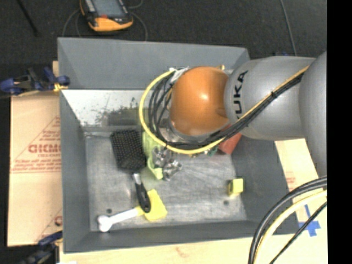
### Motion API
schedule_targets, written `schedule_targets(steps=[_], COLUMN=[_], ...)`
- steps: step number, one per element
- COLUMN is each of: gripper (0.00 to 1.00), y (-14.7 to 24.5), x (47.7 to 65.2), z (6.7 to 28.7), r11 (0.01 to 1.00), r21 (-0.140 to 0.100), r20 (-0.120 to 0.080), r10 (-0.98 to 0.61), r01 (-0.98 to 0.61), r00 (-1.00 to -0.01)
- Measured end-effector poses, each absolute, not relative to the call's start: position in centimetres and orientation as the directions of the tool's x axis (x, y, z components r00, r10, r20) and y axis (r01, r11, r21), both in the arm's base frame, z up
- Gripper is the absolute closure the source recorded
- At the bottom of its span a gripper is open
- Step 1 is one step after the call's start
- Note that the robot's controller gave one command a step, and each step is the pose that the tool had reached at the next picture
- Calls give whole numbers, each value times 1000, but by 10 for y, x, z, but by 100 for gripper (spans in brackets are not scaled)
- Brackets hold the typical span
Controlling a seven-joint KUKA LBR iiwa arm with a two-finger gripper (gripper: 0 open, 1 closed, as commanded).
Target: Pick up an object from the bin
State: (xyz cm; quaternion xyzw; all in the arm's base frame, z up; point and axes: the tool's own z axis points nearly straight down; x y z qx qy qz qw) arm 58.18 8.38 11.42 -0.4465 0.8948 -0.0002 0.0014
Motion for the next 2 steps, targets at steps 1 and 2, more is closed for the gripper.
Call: schedule_targets(steps=[1, 2], gripper=[100, 100], y=[82, 78], x=[589, 589], z=[144, 147], r11=[615, 616], r21=[-3, -4], r20=[-3, -5], r10=[-788, -788], r01=[-788, -788], r00=[-615, -616])
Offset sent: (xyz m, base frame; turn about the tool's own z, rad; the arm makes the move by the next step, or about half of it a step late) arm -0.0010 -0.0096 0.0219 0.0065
